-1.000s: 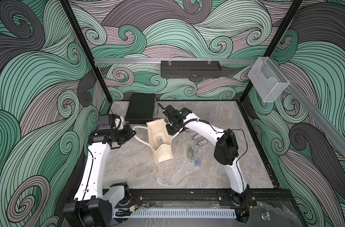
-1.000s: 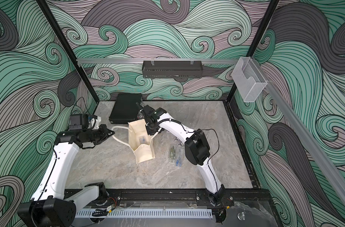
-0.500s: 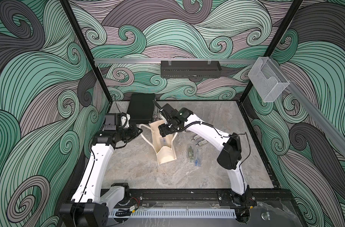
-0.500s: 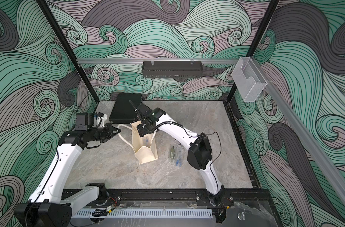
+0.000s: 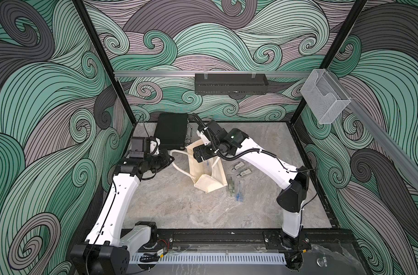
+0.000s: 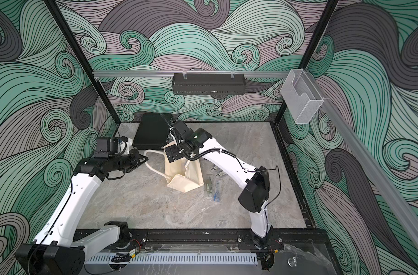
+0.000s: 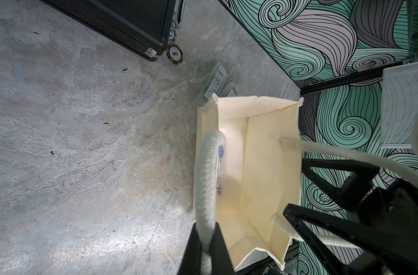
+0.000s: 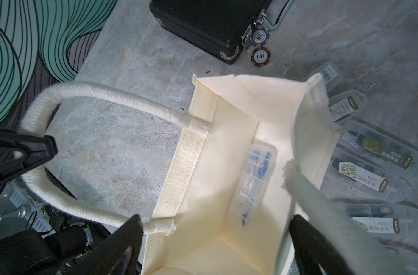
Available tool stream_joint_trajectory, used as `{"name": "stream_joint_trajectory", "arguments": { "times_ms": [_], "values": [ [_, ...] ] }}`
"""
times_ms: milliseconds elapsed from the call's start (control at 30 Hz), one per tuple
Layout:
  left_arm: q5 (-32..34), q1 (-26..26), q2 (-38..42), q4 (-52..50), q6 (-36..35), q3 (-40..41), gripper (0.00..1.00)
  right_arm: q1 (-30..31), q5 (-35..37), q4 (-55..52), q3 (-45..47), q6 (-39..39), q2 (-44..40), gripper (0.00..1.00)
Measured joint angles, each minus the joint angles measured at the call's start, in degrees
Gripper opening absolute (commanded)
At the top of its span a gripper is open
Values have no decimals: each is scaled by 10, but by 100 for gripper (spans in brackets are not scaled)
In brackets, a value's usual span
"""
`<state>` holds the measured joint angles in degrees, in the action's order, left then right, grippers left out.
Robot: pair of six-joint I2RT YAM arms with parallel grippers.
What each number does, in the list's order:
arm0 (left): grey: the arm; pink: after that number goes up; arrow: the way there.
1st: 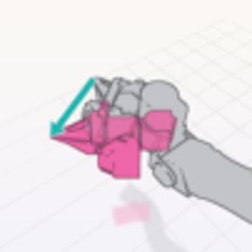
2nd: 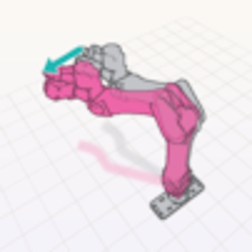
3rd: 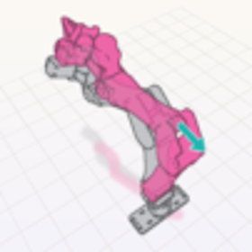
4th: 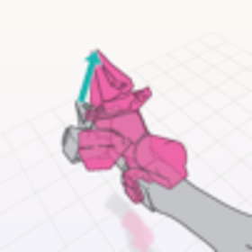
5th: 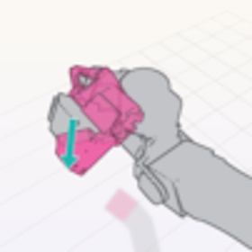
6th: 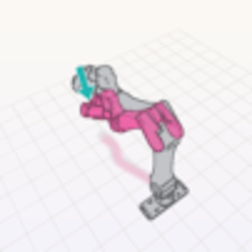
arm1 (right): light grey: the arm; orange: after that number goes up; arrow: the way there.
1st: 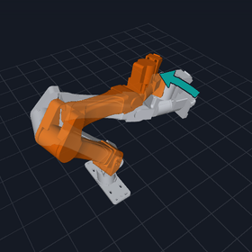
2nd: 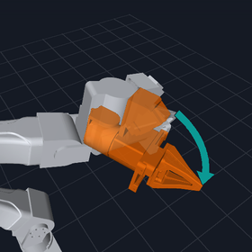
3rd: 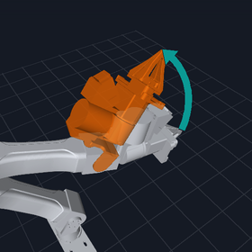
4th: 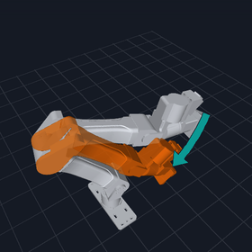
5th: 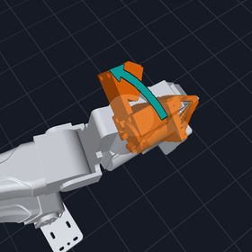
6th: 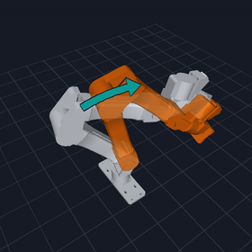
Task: Put the compass set into the canvas bag
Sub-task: Adjust the canvas bag at the center of the board.
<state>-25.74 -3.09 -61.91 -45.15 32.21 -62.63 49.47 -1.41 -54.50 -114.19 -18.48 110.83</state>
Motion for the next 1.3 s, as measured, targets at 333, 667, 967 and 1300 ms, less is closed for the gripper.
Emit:
{"name": "stream_joint_trajectory", "arguments": {
  "times_ms": [333, 667, 967, 1300],
  "values": [
    [11, -17, -20, 7, 2, -14, 4, -29, -90, 34, 26, -20, 26, 97],
    [11, -50, -25, 34, 13, -28, 2, -30, -168, 71, 27, -56, 66, 100],
    [13, -50, -25, 40, 13, -28, 3, -29, -200, 89, 27, -63, 82, 100],
    [13, -50, -25, 41, 13, -28, 3, -21, -212, 175, 74, -69, 76, 100]
  ]
}}
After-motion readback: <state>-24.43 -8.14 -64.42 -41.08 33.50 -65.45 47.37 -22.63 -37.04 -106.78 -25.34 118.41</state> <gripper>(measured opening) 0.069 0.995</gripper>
